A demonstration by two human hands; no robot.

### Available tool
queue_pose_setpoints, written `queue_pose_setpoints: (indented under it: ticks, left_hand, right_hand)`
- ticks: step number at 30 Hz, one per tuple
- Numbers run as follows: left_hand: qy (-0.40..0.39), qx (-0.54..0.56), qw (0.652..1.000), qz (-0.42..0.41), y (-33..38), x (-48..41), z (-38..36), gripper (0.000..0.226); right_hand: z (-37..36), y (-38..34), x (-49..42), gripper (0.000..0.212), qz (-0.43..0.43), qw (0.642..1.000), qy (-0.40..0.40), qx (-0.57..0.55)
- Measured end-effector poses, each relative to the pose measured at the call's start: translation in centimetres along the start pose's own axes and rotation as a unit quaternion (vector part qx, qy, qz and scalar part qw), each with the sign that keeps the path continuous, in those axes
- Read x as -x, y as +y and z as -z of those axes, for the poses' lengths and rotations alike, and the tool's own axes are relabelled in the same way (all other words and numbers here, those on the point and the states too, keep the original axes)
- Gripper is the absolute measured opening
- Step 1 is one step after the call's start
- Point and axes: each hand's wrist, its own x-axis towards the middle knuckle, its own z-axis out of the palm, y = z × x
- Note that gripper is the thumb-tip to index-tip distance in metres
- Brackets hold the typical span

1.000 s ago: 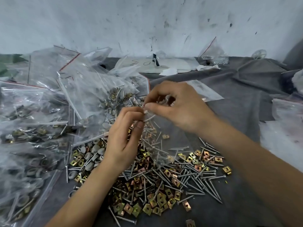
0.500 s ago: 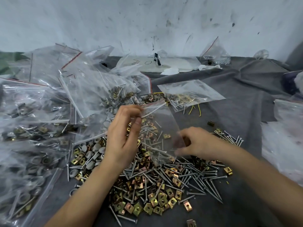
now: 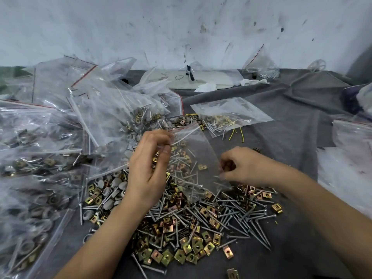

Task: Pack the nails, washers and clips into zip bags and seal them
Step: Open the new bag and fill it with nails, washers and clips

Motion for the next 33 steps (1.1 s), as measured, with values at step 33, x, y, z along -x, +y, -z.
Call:
queue_pose_setpoints:
  ticks: [33]
  left_hand:
    - [-0.04, -0.011, 0.998, -0.042, -0.2, 0.1, -0.2, 0.009]
  right_hand:
    - [2.2, -6.3, 0.6, 0.021, 0.164, 0.928, 0.262, -0.206]
